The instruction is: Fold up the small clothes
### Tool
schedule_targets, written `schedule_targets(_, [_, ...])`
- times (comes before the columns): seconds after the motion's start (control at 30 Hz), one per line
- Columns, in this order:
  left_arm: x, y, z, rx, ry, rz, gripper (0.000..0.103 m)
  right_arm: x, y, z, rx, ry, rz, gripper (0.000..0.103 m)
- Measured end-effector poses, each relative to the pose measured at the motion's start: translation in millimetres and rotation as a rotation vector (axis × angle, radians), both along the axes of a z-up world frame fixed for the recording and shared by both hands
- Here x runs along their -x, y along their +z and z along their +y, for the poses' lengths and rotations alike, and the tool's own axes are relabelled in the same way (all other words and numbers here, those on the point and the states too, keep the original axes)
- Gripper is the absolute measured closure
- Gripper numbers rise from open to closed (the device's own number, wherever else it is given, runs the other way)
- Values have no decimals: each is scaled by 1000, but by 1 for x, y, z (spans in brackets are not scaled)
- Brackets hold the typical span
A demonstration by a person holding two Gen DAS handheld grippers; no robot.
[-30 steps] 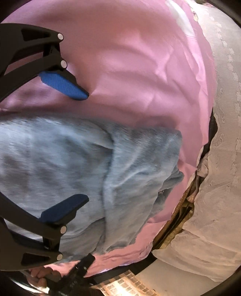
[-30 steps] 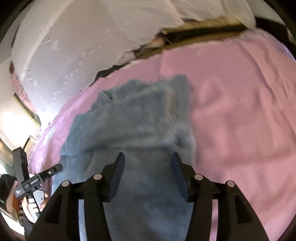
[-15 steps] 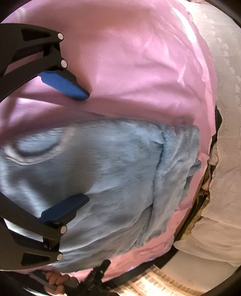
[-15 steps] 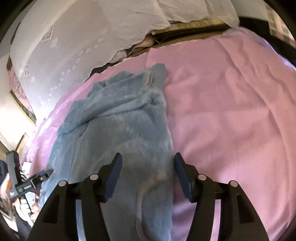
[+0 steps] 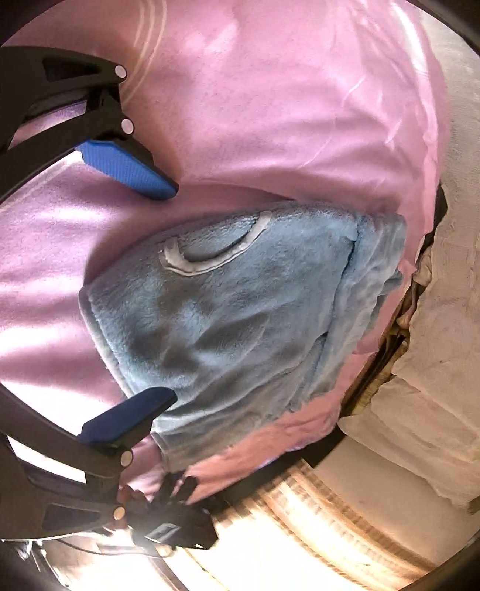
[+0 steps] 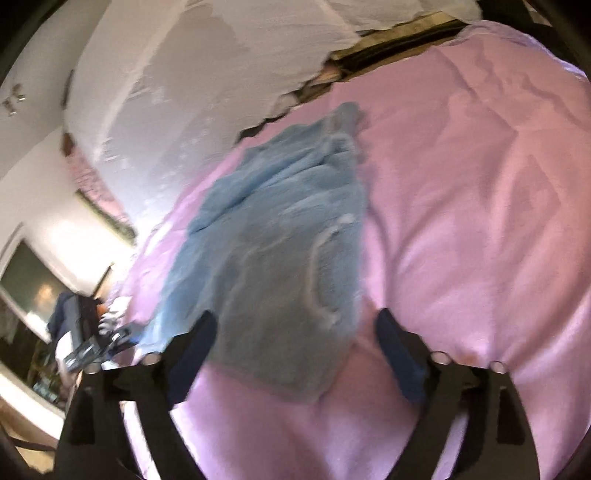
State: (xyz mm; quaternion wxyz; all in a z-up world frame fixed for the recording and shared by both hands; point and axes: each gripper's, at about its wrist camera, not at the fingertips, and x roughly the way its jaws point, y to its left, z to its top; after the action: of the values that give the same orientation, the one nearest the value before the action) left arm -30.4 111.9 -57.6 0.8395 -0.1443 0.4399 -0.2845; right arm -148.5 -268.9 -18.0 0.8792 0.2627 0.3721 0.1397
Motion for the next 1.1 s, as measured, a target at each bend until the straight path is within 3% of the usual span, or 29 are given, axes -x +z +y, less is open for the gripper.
schedule_targets(0.2, [-5, -1, 4, 84, -15, 32, 5, -7, 2, 5, 20, 2, 19, 6])
schedule_targets(0.33, [0, -1, -2, 104, -69, 46, 5, -6, 1, 4, 22, -13, 33, 14])
schedule_targets(0.57, [-22, -2, -32, -13, -115, 31, 5, -26, -3, 8, 48, 18, 93, 22])
schedule_targets(0.67, [-29, -2, -36, -12, -112, 31, 6, -36, -5, 9, 60, 12, 101, 35])
schedule_targets(0.73, [-23, -2, -31, -20, -87, 18, 21, -32, -7, 5, 49, -10, 97, 58])
schedule_targets(0.8, [-19, -2, -25, -16, -63, 19, 43, -26, -12, 2, 4, -5, 99, 72])
schedule_targets(0.87, [-18, -4, -18, 17, -56, 38, 51, -22, -16, 3, -56, 39, 104, 72])
schedule_targets(0.97, [-22, -5, -20, 29, -71, 55, 51, -26, -18, 13, -35, 84, 118, 72])
schedule_targets(1.1, [-23, -5, -20, 25, -68, 54, 53, -26, -20, 11, -37, 68, 118, 87])
